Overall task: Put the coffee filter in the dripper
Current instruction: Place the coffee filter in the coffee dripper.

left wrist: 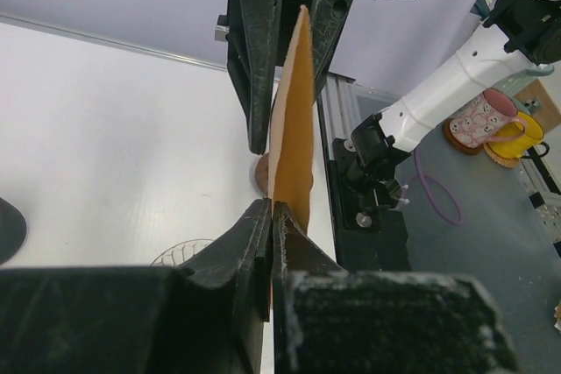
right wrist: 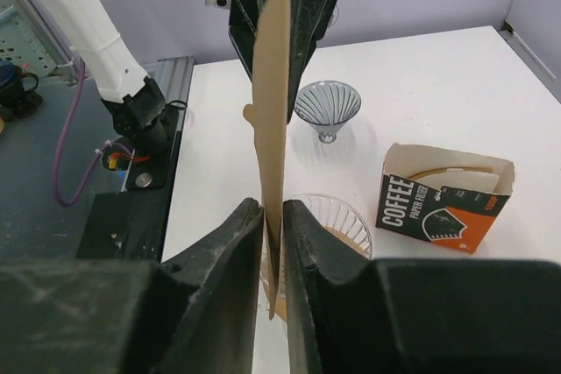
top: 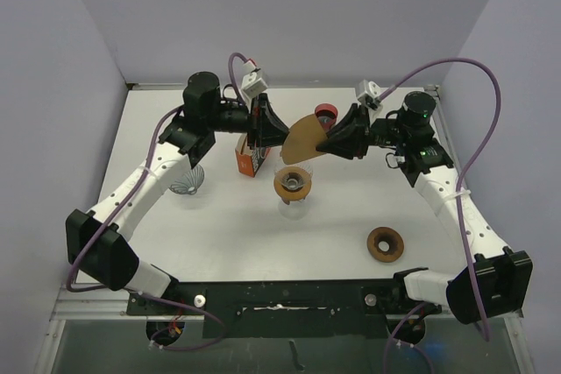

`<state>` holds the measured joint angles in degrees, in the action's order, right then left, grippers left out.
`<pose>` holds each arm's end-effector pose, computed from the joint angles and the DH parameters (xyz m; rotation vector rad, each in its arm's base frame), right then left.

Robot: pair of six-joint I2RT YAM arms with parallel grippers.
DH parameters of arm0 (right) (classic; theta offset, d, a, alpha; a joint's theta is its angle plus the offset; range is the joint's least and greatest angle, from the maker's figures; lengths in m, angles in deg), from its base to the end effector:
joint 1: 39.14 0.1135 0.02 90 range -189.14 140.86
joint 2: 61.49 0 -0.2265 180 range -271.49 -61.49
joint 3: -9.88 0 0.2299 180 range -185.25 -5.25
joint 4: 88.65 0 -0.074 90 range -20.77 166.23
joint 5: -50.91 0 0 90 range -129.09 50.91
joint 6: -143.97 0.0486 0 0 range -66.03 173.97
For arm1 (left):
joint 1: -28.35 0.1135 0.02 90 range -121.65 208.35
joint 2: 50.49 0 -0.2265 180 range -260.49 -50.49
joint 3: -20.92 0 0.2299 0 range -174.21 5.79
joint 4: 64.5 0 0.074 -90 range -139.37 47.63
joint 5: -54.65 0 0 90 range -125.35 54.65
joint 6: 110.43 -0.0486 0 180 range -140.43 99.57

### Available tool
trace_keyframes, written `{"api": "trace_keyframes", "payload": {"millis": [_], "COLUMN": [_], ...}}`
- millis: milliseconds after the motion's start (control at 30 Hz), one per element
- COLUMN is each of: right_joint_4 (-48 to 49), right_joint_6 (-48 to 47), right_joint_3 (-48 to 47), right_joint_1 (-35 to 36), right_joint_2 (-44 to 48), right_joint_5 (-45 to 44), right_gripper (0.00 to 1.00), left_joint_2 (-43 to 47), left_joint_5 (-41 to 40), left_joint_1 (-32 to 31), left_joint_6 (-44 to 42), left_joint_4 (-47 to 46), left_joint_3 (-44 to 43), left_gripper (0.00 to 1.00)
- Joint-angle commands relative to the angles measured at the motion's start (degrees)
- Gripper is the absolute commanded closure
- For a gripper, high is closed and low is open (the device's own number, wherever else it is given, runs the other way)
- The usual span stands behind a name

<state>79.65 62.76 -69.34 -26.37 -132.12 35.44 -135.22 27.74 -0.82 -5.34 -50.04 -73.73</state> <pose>0.2423 0.1029 0.3568 -1.0759 1.3887 1.3177 0.2595 -0.1945 0.3710 1.0900 1.4679 -1.4578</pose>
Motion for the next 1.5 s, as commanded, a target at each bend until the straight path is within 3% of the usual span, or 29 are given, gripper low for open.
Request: {"api": "trace_keyframes", "payload": {"millis": [0, 133, 267, 333, 433, 533, 633, 900, 1167, 1467], "right_joint_4": [4.0, 3.92, -0.04, -6.78, -12.74, -12.66, -12.32, -14.81, -15.81, -15.19], "right_joint_6": [0.82, 0.94, -0.92, -5.54, -8.32, -7.08, -5.19, -1.38, 4.29, 8.03], "right_joint_3": [0.69, 0.95, -0.16, -3.09, -7.09, -8.83, -10.95, -19.9, -25.47, -24.72], "right_joint_1": [-0.83, -1.15, -2.04, -2.29, -2.32, -2.07, -0.48, 5.96, 9.28, 10.09], "right_joint_2": [1.07, 1.45, 1.89, 1.71, 0.93, -0.11, -2.75, -11.03, -15.67, -15.97], "right_joint_5": [-0.5, -0.88, -5.64, -13.4, -21.13, -24.51, -28.41, -37.19, -37.34, -40.65], "right_gripper": [0.79, 0.66, 0.51, 0.35, 0.23, 0.15, 0.11, 0.07, 0.02, 0.02], "left_joint_2": [2.9, 3.69, 4.1, 4.5, 5.04, 4.89, 3.54, 1.72, -0.7, -2.58], "left_joint_5": [1.32, -1.54, -11.54, -18.06, -27.58, -35.5, -42.19, -49.44, -52.98, -58.41], "left_joint_1": [1.28, 2.05, 1.8, 1.6, 1.48, 1.48, 1.35, -1.54, -3.94, -6.27], "left_joint_6": [1.01, -3.28, -14.42, -17.79, -18.52, -17.37, -16.47, -16.66, -16.62, -17.53], "left_joint_4": [-3.6, 0.36, 13.27, 16.85, 18.2, 18.18, 19.0, 17.07, 15.62, 15.68], "left_joint_3": [-0.43, -1.59, -4.96, -5.8, -6.28, -7.17, -9.25, -9.13, -9.23, -9.86], "left_gripper": [1.0, 1.0, 1.0, 1.0, 1.0, 1.0, 1.0, 1.0, 1.0, 1.0]}}
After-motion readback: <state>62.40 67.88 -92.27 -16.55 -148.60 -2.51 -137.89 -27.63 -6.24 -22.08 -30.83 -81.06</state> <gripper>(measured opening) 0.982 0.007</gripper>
